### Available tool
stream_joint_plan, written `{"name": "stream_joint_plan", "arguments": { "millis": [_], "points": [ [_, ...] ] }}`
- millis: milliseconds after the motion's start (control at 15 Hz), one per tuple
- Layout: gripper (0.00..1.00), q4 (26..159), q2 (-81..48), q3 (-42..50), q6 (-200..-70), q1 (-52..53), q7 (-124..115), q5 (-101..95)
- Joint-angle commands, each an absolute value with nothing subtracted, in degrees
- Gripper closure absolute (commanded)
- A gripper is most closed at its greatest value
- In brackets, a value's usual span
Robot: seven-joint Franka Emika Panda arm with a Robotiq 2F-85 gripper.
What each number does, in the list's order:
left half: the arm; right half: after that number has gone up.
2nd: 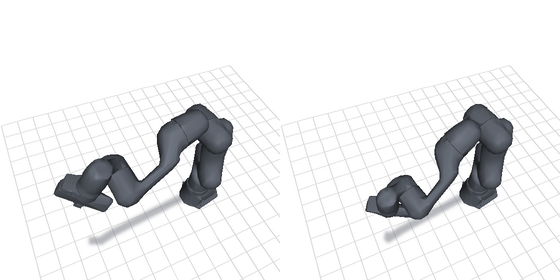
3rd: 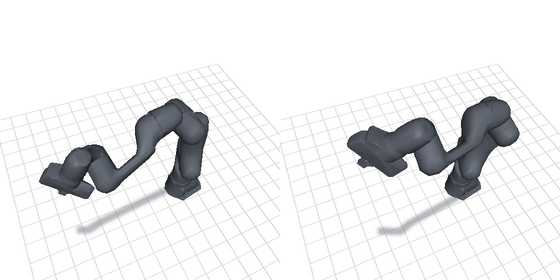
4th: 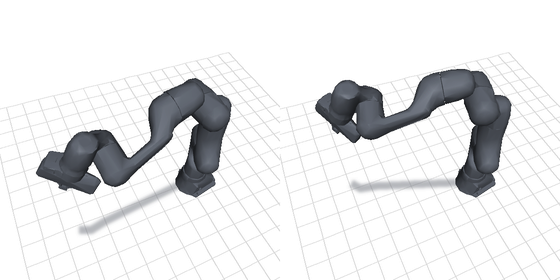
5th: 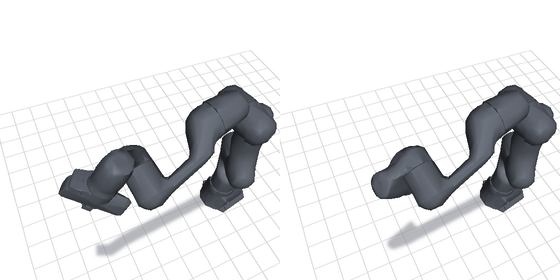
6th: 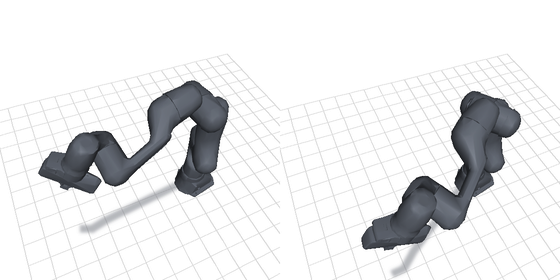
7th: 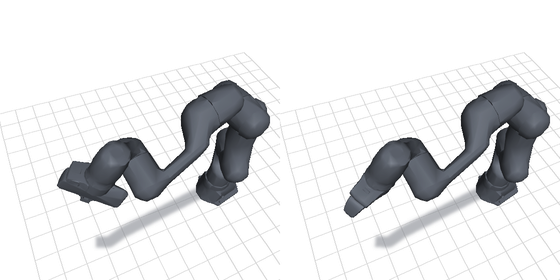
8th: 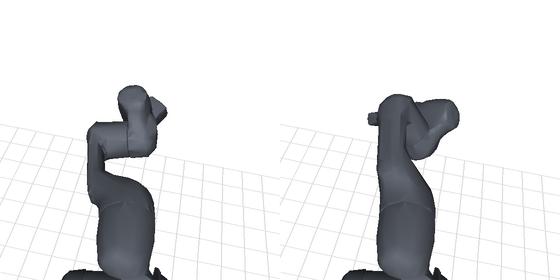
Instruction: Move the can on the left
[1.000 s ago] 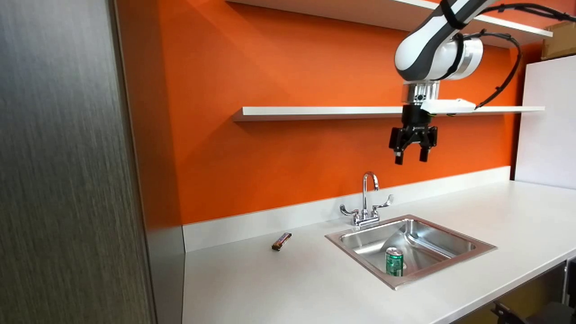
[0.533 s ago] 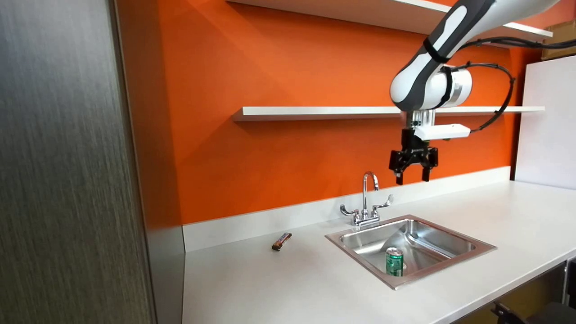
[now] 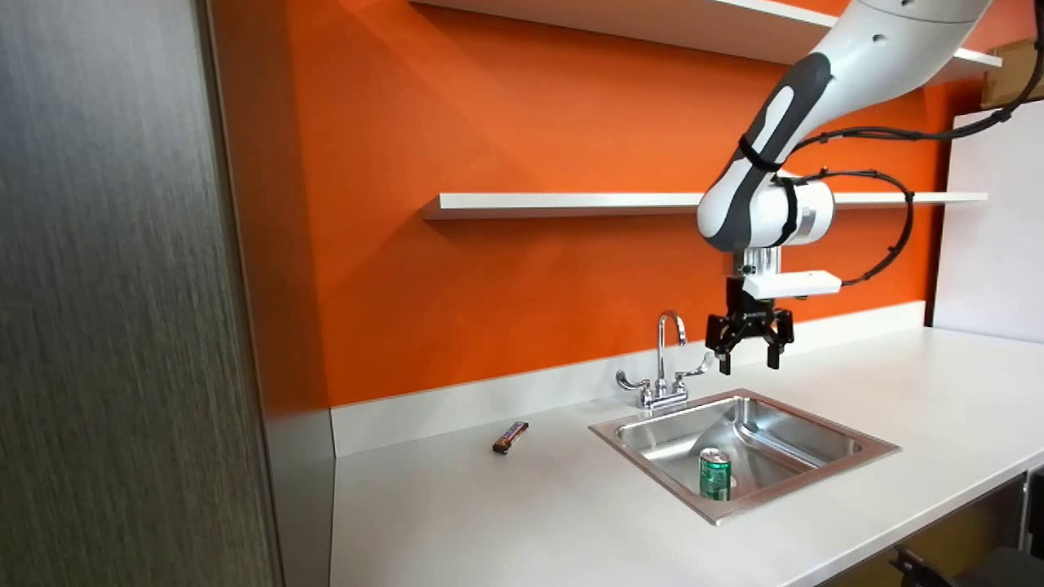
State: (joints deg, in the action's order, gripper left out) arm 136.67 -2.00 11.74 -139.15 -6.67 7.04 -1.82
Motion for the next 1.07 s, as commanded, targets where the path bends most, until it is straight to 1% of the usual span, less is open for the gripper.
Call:
{"name": "stream_joint_plan", "arguments": {
  "millis": [0,1000],
  "points": [
    [0.0,132.2,-9.0,10.8,-140.8,-8.1,7.6,-0.4],
    [0.0,120.9,-29.1,9.4,-145.3,-8.1,6.2,-2.4]
  ]
}}
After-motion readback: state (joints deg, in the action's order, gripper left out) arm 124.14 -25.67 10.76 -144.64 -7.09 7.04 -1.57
